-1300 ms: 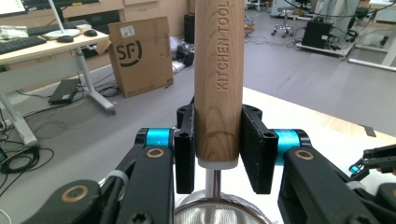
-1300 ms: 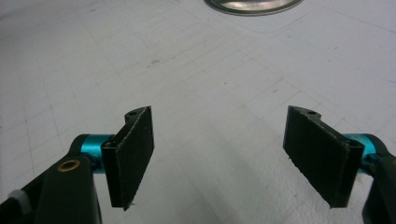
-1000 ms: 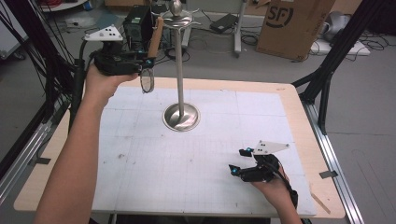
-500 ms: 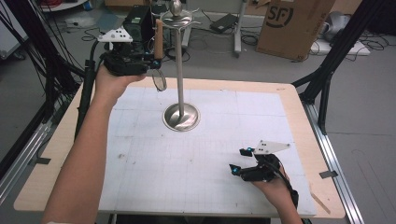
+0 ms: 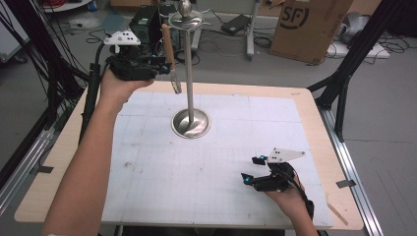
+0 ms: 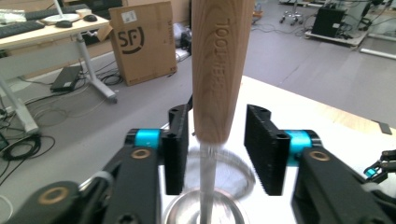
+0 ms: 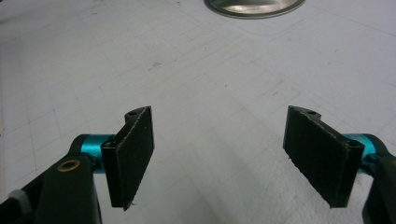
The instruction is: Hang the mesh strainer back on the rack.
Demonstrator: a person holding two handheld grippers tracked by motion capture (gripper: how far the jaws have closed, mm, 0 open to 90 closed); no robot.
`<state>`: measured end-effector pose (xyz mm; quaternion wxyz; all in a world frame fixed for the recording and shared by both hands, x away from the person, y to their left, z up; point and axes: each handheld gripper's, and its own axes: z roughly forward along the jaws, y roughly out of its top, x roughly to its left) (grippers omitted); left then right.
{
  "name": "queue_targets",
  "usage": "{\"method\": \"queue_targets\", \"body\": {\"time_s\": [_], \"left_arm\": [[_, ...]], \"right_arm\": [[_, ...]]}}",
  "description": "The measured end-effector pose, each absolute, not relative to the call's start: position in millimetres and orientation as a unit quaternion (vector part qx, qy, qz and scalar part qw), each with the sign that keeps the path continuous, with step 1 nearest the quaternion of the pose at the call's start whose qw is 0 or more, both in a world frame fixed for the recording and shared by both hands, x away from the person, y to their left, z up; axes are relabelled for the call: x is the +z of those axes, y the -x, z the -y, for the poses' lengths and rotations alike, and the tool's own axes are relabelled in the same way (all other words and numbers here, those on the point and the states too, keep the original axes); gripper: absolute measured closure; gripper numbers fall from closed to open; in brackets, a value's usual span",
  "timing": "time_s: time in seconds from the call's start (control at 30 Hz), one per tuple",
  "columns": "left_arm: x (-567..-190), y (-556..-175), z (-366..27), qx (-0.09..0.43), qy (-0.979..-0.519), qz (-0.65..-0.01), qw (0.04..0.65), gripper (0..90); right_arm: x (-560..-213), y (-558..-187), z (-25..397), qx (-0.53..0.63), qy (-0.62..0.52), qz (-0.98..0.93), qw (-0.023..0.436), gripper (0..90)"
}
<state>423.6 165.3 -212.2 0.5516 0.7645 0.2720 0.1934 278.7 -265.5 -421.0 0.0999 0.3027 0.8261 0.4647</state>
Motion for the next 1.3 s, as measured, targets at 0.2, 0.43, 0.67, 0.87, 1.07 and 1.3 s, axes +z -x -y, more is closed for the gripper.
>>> {"method": "queue_targets", "body": {"time_s": [0.2, 0.43, 0.67, 0.87, 1.07, 1.3], "left_arm": [[-214, -415, -167, 0.191, -0.774, -0.272, 0.539, 49.0], [-213, -401, -177, 0.191, -0.773, -0.270, 0.542, 42.6], [-221, -380, -184, 0.186, -0.769, -0.266, 0.551, 32.0], [-233, -367, -189, 0.174, -0.772, -0.261, 0.553, 28.7], [-247, -358, -189, 0.171, -0.779, -0.251, 0.549, 27.2], [-266, -348, -186, 0.166, -0.781, -0.241, 0.552, 26.1]], "right_arm": [[-420, -278, 266, 0.466, -0.303, -0.825, 0.101, 24.0], [-420, -278, 266, 0.465, -0.303, -0.825, 0.102, 24.1], [-419, -278, 266, 0.466, -0.302, -0.825, 0.104, 24.1], [-417, -277, 267, 0.468, -0.303, -0.823, 0.106, 24.1], [-417, -277, 268, 0.470, -0.304, -0.822, 0.107, 24.1], [-417, -277, 269, 0.470, -0.305, -0.822, 0.105, 24.1]]}}
